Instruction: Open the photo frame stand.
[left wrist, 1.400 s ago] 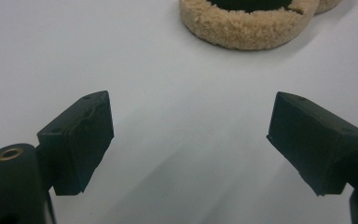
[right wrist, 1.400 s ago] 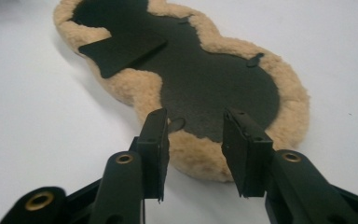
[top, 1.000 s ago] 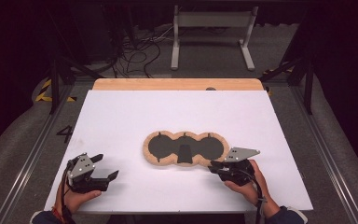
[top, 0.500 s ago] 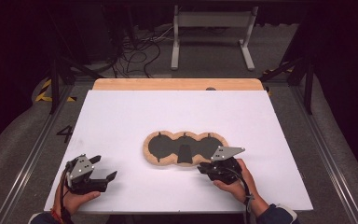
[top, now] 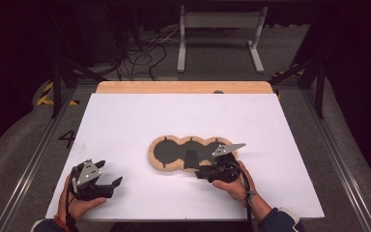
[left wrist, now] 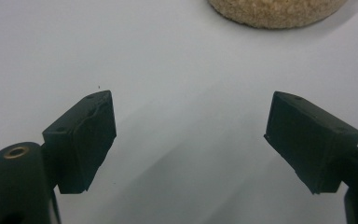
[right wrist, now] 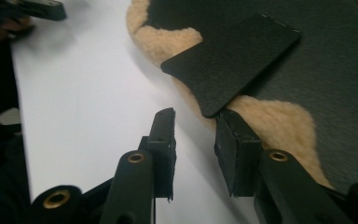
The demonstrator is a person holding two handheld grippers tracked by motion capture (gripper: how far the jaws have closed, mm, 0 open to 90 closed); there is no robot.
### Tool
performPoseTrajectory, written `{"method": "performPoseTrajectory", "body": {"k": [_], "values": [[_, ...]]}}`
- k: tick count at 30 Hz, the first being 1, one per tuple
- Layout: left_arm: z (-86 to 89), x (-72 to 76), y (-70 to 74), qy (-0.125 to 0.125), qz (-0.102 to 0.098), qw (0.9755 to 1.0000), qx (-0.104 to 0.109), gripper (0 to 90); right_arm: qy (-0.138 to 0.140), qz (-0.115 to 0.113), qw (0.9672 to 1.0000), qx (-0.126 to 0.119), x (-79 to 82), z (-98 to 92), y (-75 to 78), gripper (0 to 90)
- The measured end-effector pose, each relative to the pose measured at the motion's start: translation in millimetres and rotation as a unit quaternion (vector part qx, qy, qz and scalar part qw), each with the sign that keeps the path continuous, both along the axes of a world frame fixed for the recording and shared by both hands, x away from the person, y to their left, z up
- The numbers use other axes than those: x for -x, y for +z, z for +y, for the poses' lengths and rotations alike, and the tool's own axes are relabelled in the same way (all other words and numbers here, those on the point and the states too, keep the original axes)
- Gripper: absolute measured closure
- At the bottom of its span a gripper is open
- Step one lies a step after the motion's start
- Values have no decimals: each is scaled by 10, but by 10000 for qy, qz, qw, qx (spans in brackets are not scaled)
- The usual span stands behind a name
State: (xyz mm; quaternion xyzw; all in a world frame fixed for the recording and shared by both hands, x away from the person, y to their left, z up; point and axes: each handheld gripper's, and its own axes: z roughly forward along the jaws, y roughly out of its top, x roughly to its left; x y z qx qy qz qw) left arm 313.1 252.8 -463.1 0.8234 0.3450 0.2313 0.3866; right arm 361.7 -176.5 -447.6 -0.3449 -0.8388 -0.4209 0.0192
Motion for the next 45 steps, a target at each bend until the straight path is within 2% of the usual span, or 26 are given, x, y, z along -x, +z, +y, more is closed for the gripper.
{"method": "performPoseTrajectory", "body": {"k": [1,3,6,8,10,11,13,17,19,21,25,26,27,28,30,31,32,35,39,41,43,44,45], "values": [[0,0,0,0,0,10000,0,164,0,0,10000,0,0,0,0,678],[-22,15,-3,-56,-18,10000,-43,164,11,233,9995,-200,-45,-6,10,632],[-41,17,-14,-84,-29,9998,-152,164,5,337,9990,-285,-54,-9,8,593],[-61,19,-27,-33,-71,9996,-288,163,63,459,9981,-402,-71,-18,6,535],[-82,15,-43,-42,-47,9993,-367,157,86,698,9955,-631,-98,-39,-8,498],[-82,15,-43,-42,-47,9993,-367,157,86,698,9955,-631,-98,-39,-8,498],[-98,12,-38,-64,-48,9993,-376,158,21,849,9932,-790,-107,-52,-18,470],[-152,1,-22,-184,-23,9995,-251,159,-99,940,9915,-896,-112,-56,-17,460],[-190,-6,-23,-236,31,9996,-168,158,-224,1109,9882,-1032,-124,-62,-18,448],[-231,-39,-11,-340,107,9994,-51,153,-346,1321,9835,-1186,-145,-64,-16,430],[-309,-154,28,-493,232,9983,187,150,-531,1819,9689,-1590,-215,-90,-42,425],[-309,-154,28,-493,232,9983,187,151,-531,1819,9689,-1590,-215,-90,-42,425],[-346,-237,34,-564,328,9974,320,150,-634,1920,9640,-1726,-233,-89,-47,428],[-366,-280,39,-565,363,9972,331,150,-666,1926,9631,-1758,-241,-84,-47,429],[-413,-372,41,-614,512,9956,485,150,-769,1956,9605,-1823,-256,-79,-47,430],[-413,-372,41,-614,512,9956,485,150,-848,1988,9583,-1870,-267,-74,-51,439],[-440,-414,46,-610,541,9953,517,150,-848,1988,9583,-1870,-267,-74,-51,439],[-513,-527,67,-639,574,9946,584,151,-957,2050,9535,-1991,-292,-56,-83,453],[-603,-669,71,-618,636,9943,600,150,-1146,2106,9494,-2029,-307,-41,-117,526],[-650,-729,56,-695,725,9933,579,147,-1181,2113,9482,-2056,-317,-35,-136,564],[-693,-794,41,-737,800,9925,555,142,-1191,2125,9455,-2160,-334,-24,-159,554],[-705,-819,35,-768,812,9920,595,142,-1180,2135,9453,-2167,-338,-19,-165,554],[-702,-856,32,-841,878,9900,722,140,-1179,2142,9445,-2193,-340,-15,-171,554]]}}
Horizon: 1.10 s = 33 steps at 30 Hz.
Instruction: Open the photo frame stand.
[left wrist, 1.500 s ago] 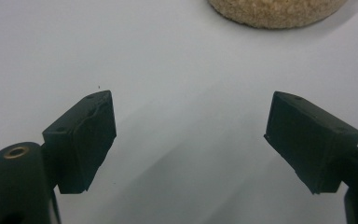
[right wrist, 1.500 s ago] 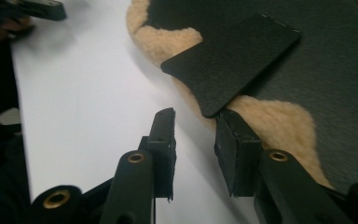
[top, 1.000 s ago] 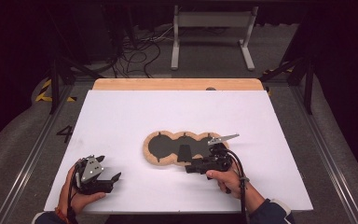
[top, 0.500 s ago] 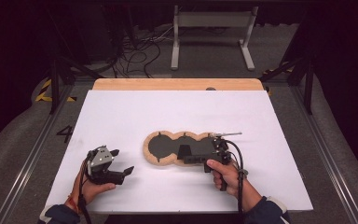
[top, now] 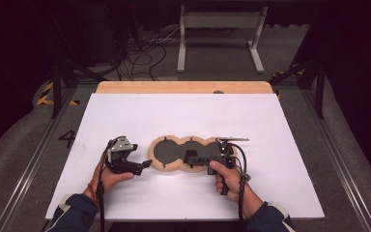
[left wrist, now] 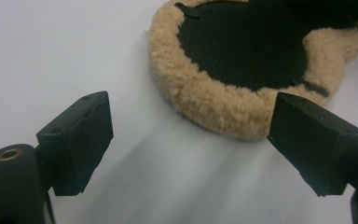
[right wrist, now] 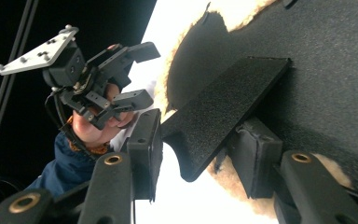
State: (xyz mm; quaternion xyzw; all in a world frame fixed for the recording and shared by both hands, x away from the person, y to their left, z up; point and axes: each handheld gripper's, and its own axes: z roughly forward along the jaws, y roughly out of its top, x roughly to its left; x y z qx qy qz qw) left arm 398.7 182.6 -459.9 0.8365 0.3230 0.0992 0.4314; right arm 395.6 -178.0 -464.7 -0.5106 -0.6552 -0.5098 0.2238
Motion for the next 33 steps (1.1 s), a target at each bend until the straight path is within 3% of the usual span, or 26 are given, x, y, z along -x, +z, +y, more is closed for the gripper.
{"method": "performPoseTrajectory", "body": {"k": [1,3,6,7,8,10,11,15,18,23,27,33], "values": [[0,0,0,0,0,10000,0,139,0,0,10000,0,0,0,0,554],[19,-71,-9,3,90,9996,250,138,15,15,10000,-34,0,-1,-12,560],[1,-144,-44,3,179,9997,193,143,-6,14,10000,-32,11,1,-10,571],[-10,-170,-44,49,336,9990,304,135,13,14,10000,-22,11,-3,-12,579],[-9,-203,-31,22,347,9985,418,135,64,16,10000,-4,7,-14,-16,598],[-35,-237,-16,74,435,9979,464,151,138,31,9999,-3,-2,-32,-28,612],[-41,-260,-21,39,384,9984,422,158,144,6,9999,20,-1,-29,-25,613],[-118,-309,-72,20,700,9967,416,172,143,26,9999,60,2,-26,-13,611],[-162,-310,-65,-101,668,9969,413,193,85,94,9999,38,-6,-29,-8,591],[-234,-300,-61,-275,692,9964,395,212,-242,105,9996,-69,19,6,0,530],[-256,-287,-59,-328,672,9966,360,207,-450,207,9986,-177,16,10,-25,562],[-224,-314,-84,-251,784,9956,459,184,-467,195,9986,-132,39,9,-41,625]]}}
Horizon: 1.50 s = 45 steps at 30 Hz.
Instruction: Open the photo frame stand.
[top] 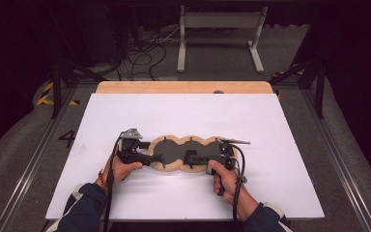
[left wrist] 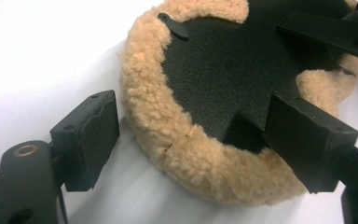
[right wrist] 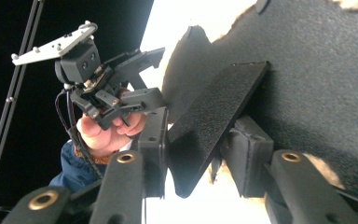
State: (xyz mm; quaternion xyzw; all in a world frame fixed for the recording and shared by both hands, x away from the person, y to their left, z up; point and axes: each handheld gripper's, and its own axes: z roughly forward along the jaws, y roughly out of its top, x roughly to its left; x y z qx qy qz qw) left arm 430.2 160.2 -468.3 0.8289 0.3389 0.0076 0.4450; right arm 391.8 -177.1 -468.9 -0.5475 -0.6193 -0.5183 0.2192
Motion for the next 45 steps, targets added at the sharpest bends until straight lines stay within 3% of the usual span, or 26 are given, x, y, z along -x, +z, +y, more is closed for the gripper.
{"method": "performPoseTrajectory", "body": {"k": [7,8,15,18,22,23,24,27,30,32,37,39,41,45], "values": [[-13,-2,-2,-176,105,9997,123,177,228,-174,9995,113,15,2,2,675],[-15,3,3,-219,103,9996,126,187,335,-322,9986,239,31,9,21,680],[18,64,77,-291,-23,9992,260,281,708,-739,9934,525,59,5,52,701],[60,97,128,-359,-151,9987,332,315,850,-999,9882,790,99,20,84,707],[109,157,199,-507,-271,9976,385,348,1011,-1437,9774,1176,165,52,122,716],[109,157,199,-507,-271,9976,385,352,1011,-1437,9774,1176,165,52,122,716],[117,171,212,-514,-299,9975,369,361,1062,-1581,9731,1293,184,66,133,716],[145,155,210,-494,-364,9974,376,365,1078,-1685,9702,1366,197,79,138,714],[126,129,174,-384,-260,9983,341,329,1077,-1735,9691,1385,202,82,136,714],[108,104,142,-484,-146,9982,331,289,1128,-1852,9655,1439,212,90,138,712],[50,147,151,-695,-180,9970,284,355,1161,-1922,9635,1461,211,90,137,710],[35,165,157,-734,-267,9968,197,370,1186,-2001,9604,1537,219,95,144,707],[60,174,160,-734,-211,9966,313,401,1201,-2050,9582,1595,233,101,152,705],[114,225,197,-889,-334,9950,293,473,1220,-2250,9495,1815,269,123,170,704]]}}
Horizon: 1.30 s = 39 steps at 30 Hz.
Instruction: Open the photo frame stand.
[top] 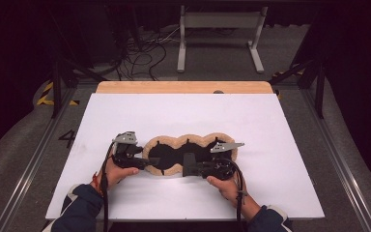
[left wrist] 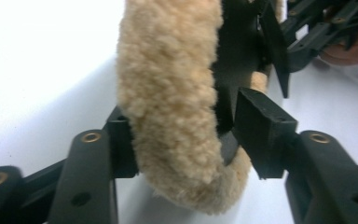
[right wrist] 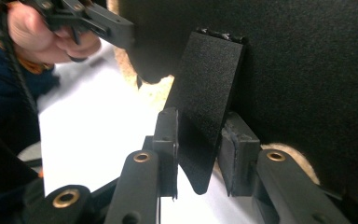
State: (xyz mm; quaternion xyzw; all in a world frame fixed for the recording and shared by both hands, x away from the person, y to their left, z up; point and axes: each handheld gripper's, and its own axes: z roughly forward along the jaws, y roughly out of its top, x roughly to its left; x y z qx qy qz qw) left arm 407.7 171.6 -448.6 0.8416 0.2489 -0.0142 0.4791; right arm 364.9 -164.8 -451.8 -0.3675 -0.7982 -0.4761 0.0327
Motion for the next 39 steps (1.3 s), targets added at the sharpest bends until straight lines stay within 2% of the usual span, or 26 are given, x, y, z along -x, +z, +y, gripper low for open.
{"method": "performPoseTrajectory", "body": {"k": [1,2,4,8,11,16,19,21,23,25,30,31,33,36,39], "values": [[3,26,13,8,8,10000,1,485,-1,-45,10000,68,13,8,8,704],[7,49,30,-33,-134,9999,-56,497,0,-99,9999,121,24,15,12,703],[7,63,42,-55,-209,9997,-117,507,-3,-153,9997,171,37,19,13,703],[-26,127,77,69,-389,9990,-196,514,-21,-219,9995,230,68,23,8,715],[-62,200,124,145,-682,9969,-369,515,22,-81,9999,98,60,0,-20,736],[-74,220,132,198,-811,9955,-441,510,48,-59,10000,40,70,-10,-10,730],[-105,253,158,273,-1103,9918,-590,507,56,-56,10000,15,93,-11,8,724],[-135,292,183,347,-1343,9876,-737,507,68,-28,10000,-31,89,-20,13,720],[-162,324,199,391,-1488,9850,-787,506,20,-15,10000,-39,88,-29,12,722],[-166,333,198,398,-1538,9841,-798,505,16,-5,10000,-59,89,-35,12,723],[-143,325,158,352,-1440,9860,-765,513,5,-78,9999,68,120,-15,24,665],[-135,331,153,315,-1440,9865,-717,513,8,-149,9998,165,133,-4,34,664],[-125,355,155,261,-1522,9856,-686,524,54,-256,9991,320,155,-3,50,671],[-119,383,166,212,-1568,9851,-673,536,57,-287,9990,324,177,-62,75,695],[-116,400,151,198,-1549,9853,-687,539,20,-423,9986,331,228,-157,141,730]]}}
